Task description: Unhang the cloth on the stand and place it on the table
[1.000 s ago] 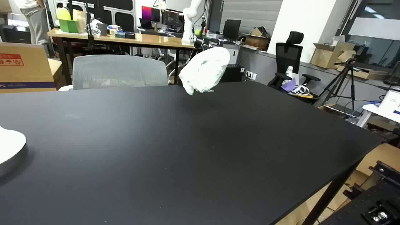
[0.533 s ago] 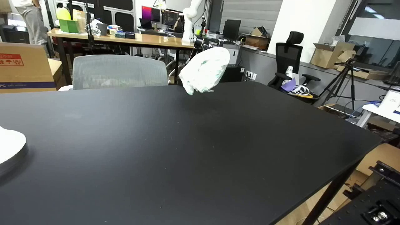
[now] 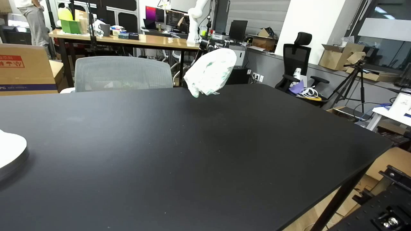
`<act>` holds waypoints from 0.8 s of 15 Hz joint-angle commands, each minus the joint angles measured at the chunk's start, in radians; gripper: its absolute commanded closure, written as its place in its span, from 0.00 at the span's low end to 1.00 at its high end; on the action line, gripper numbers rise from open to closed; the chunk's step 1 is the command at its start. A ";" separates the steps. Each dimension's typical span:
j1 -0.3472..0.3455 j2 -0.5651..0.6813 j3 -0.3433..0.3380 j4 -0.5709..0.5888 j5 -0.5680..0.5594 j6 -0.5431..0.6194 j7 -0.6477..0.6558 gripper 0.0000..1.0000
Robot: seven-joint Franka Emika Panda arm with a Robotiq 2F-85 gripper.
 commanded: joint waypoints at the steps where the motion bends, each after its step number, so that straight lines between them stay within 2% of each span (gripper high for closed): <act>1: 0.015 0.052 -0.057 0.017 0.013 0.046 -0.016 0.00; 6: 0.015 0.201 -0.133 0.057 0.026 0.207 -0.116 0.00; 8: 0.009 0.271 -0.139 0.073 0.021 0.298 -0.131 0.00; 12: -0.006 0.416 -0.119 0.090 0.038 0.530 -0.059 0.00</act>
